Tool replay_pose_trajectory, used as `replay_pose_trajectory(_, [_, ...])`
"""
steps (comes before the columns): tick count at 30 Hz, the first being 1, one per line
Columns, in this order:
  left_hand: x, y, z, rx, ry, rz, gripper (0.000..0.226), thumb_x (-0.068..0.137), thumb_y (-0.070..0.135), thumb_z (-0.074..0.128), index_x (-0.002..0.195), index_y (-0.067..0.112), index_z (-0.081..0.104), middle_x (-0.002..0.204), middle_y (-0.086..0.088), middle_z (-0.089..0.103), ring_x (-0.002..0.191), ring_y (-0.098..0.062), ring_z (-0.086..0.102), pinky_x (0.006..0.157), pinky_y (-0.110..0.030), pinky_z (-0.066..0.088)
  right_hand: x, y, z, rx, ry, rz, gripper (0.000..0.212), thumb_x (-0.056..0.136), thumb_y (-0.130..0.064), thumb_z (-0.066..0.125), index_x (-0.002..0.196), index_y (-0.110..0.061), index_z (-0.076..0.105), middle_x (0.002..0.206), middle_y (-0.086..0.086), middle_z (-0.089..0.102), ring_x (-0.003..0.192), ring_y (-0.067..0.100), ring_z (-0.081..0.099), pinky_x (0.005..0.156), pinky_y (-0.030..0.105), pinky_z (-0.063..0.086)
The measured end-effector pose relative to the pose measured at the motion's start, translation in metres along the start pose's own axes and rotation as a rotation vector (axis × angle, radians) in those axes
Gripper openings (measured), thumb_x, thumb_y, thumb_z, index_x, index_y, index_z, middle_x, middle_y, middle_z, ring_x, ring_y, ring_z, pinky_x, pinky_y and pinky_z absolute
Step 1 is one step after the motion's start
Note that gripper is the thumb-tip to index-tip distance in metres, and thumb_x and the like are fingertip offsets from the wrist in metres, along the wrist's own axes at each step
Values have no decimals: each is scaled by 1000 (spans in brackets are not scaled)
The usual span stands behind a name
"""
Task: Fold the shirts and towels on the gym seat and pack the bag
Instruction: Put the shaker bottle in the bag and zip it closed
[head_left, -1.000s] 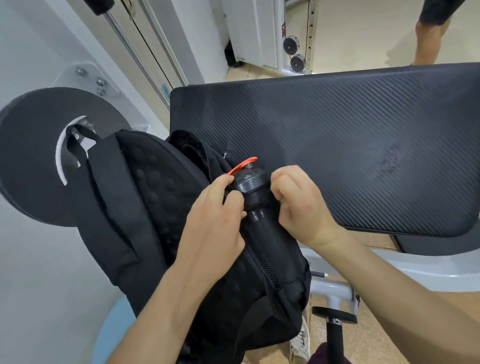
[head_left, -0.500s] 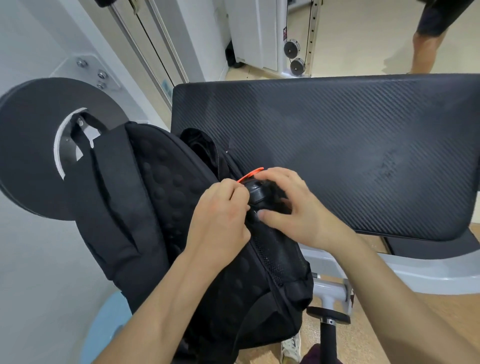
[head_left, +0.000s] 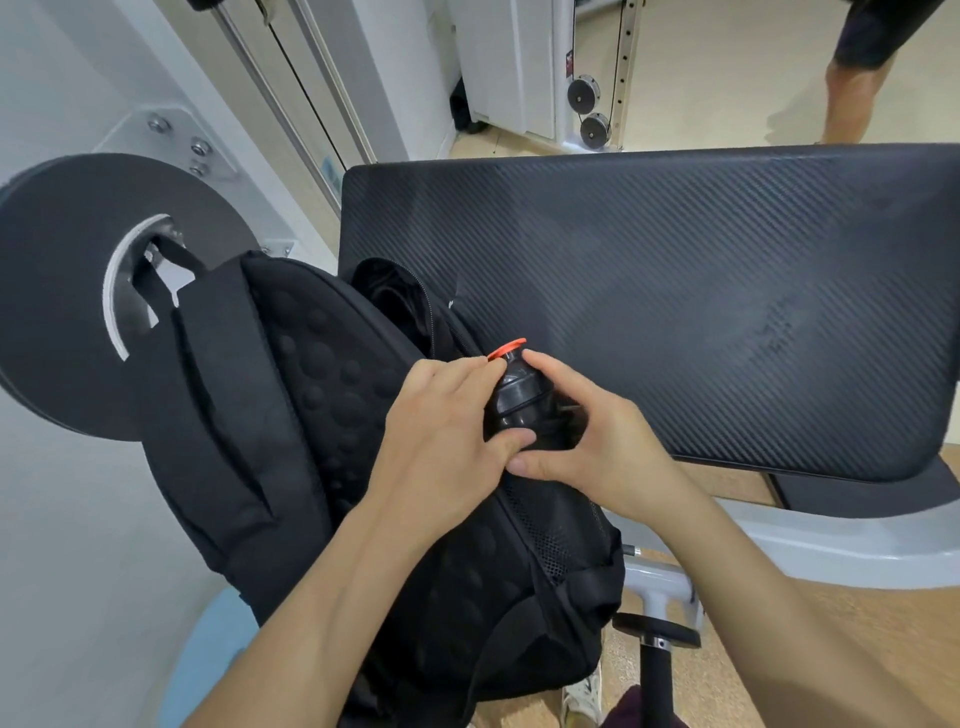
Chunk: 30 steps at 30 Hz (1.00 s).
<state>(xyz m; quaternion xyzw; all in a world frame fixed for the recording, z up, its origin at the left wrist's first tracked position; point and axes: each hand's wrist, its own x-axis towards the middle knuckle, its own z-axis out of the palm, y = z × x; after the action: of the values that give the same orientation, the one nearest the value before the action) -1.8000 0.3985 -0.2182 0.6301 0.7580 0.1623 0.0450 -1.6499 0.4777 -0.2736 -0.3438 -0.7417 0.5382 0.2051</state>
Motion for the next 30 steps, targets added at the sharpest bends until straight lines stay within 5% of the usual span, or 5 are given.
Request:
replay_pose_trajectory(5, [-6, -2, 14, -29, 104, 17, 46, 74, 33, 80, 114, 14, 67, 101, 6, 68, 91, -14, 51, 77, -24, 40, -2, 4, -1, 39, 113, 4, 78, 62, -33, 90, 123, -55, 47, 110, -31, 59, 106, -19, 52, 88, 0, 38])
replay_pose_trajectory(12, [8, 9, 2, -9, -70, 154, 33, 87, 37, 46, 102, 18, 69, 96, 8, 65, 85, -12, 50, 79, -32, 48, 11, -18, 5, -303, -89, -124, 115, 57, -62, 67, 146, -53, -5, 156, -6, 8, 145, 16, 13, 110, 40, 33])
replay_pose_trajectory(16, [17, -5, -20, -120, -93, 176, 35, 87, 20, 41, 105, 24, 70, 96, 10, 70, 89, -9, 58, 83, -26, 47, 17, -12, 4, -363, 14, -207, 98, 64, -68, 66, 145, -54, 13, 128, -10, 33, 118, 19, 43, 96, 44, 48])
replay_pose_trajectory(21, [40, -18, -41, 193, -195, 269, 29, 70, 22, 31, 82, 19, 57, 77, 3, 60, 79, -20, 55, 81, -40, 48, 21, -19, -5, -504, -34, -177, 72, 74, -59, 70, 137, -51, 38, 115, -10, 25, 107, 13, 26, 89, 32, 42])
replay_pose_trajectory(30, [30, -43, -59, 430, -254, 468, 37, 92, 49, 34, 89, 37, 69, 80, 16, 63, 89, -10, 59, 106, -34, 27, 8, -11, -17, -746, 145, -236, 59, 79, -64, 46, 132, -38, 50, 148, -6, 33, 144, 23, 20, 98, 57, 38])
